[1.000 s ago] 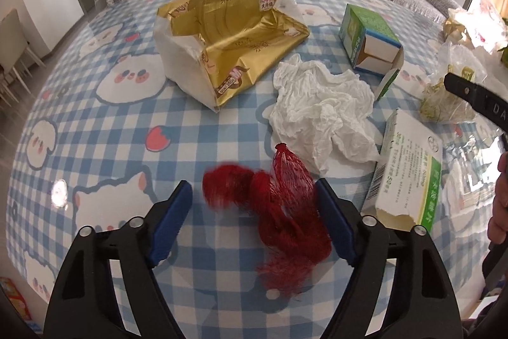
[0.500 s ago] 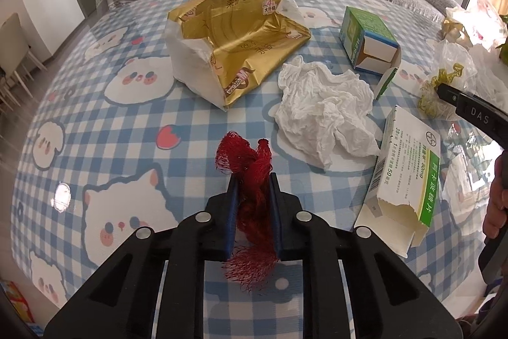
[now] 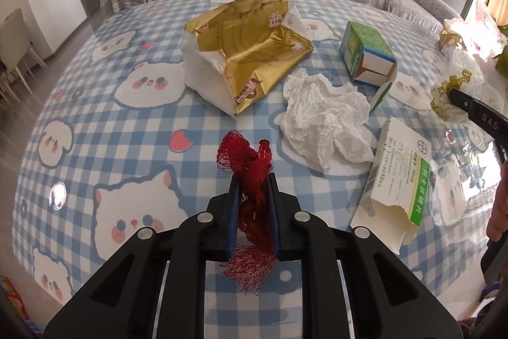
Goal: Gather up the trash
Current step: 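Grasp the red mesh net with the left tool while the right tool grasps the clear plastic bag, then carry the red net and clear plastic bag with both tools over the trash bin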
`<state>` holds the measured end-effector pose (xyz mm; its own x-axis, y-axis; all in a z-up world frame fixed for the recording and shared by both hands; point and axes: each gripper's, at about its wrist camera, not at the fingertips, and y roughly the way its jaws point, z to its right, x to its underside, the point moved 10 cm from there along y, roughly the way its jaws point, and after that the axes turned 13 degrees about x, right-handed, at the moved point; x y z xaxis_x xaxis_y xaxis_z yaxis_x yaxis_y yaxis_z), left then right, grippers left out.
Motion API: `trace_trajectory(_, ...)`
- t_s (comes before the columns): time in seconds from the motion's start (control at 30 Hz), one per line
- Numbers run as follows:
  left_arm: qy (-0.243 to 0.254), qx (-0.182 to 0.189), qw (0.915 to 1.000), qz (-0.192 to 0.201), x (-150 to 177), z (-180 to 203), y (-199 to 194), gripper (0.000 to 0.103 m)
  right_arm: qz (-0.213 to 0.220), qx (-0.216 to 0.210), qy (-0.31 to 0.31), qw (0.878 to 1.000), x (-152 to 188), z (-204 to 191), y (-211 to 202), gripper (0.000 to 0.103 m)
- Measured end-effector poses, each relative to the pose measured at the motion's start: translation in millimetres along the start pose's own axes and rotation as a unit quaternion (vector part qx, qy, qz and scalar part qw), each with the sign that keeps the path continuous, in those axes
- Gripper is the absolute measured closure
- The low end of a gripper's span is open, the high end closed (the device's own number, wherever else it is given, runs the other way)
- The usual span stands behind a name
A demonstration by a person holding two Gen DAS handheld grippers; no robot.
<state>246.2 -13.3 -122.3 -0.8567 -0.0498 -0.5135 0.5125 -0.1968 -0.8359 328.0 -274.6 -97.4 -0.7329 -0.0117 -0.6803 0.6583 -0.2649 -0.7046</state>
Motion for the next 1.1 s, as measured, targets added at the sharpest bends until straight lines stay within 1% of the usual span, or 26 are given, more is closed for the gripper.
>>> trace_trajectory(0.17, -0.007, 0.010, 0.9999, 0.004, 4, 3, -6, 0.088, 0.000, -0.005, 0.006, 1.000, 4, 1, -10, 0.064)
trace_trajectory(0.47, 0.000, 0.014, 0.9998, 0.015, 16, 12, -25, 0.088, 0.015, -0.012, 0.003, 1.000, 14, 0, -40, 0.063)
trace_trajectory(0.7, -0.002, 0.015, 0.9997, 0.019, 30, 13, -37, 0.088, 0.021, -0.016, 0.005, 1.000, 30, 6, -60, 0.063)
trace_trajectory(0.9, -0.002, 0.023, 0.9994, 0.025, 40, 21, -46, 0.088, 0.030, -0.030, 0.005, 0.999, 50, 5, -86, 0.063)
trace_trajectory(1.0, -0.003, 0.030, 0.9992, 0.027, 47, 27, -51, 0.088, 0.041, -0.029, 0.003, 0.999, 59, 4, -100, 0.063)
trace_trajectory(1.1, 0.000, 0.035, 0.9990, 0.029, 57, 34, -57, 0.088, 0.041, -0.034, 0.002, 0.999, 66, 3, -109, 0.063)
